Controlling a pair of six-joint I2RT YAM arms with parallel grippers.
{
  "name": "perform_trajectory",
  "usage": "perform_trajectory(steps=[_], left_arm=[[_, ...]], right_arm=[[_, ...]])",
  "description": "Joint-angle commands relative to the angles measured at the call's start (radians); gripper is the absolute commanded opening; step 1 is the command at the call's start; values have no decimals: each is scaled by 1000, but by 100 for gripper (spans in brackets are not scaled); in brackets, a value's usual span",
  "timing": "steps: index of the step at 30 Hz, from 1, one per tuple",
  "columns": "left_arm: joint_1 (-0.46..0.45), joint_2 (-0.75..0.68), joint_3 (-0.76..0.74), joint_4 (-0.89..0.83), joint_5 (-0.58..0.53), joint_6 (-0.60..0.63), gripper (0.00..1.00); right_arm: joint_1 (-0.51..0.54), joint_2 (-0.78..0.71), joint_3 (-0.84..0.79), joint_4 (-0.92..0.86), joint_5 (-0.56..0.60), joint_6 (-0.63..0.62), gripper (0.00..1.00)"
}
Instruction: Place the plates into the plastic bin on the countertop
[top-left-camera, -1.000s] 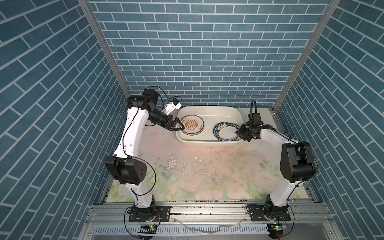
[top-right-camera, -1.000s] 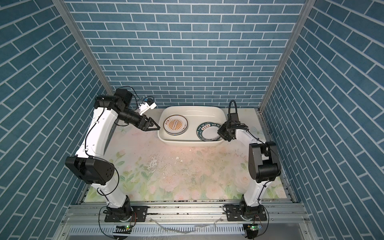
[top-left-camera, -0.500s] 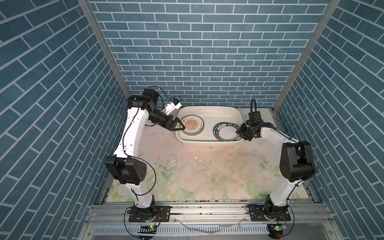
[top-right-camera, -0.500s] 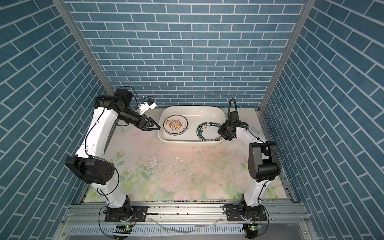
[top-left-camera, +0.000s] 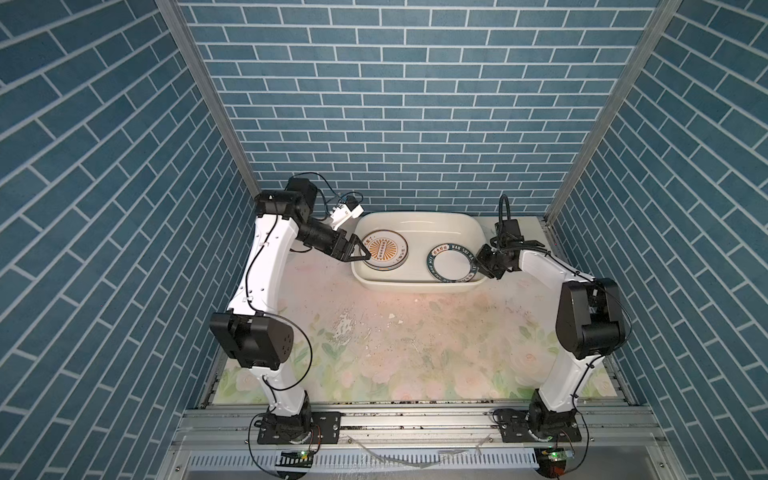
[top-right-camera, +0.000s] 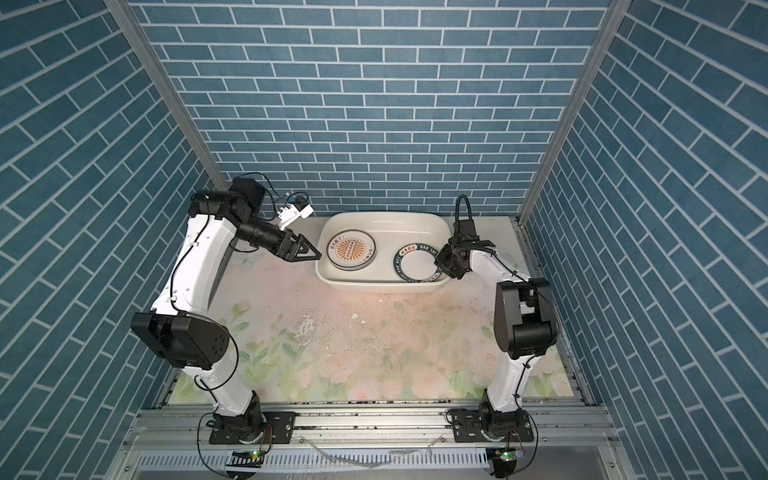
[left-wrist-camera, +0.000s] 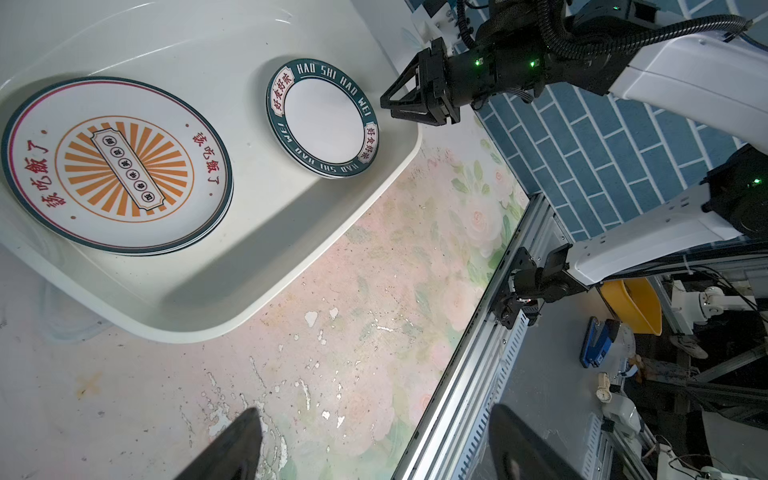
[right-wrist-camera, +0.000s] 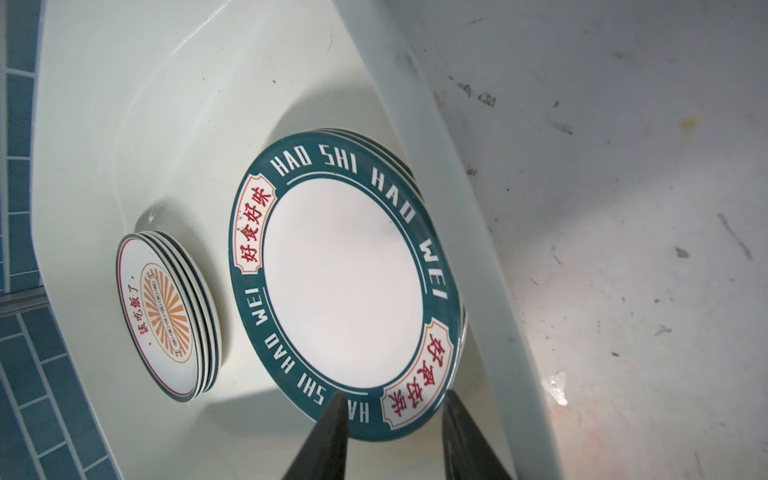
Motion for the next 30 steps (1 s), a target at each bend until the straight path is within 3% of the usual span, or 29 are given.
perform_trajectory(steps=[1,11,21,30], left_arm=[[-5,13,14,-20,20,5,87],[-5,-30,-27,39,-58,-14,91],[-5,-151,-239,258,-257,-84,99],[5,-268,-431,508,-434,-230,100]], right_arm=[[-3,16,38,-42,3,-34,39],[-3,-2,118,-33,-3,-88,39],[-2,-105,168,105,31,-194,41],[-6,-219,140,127,104,-384,46]])
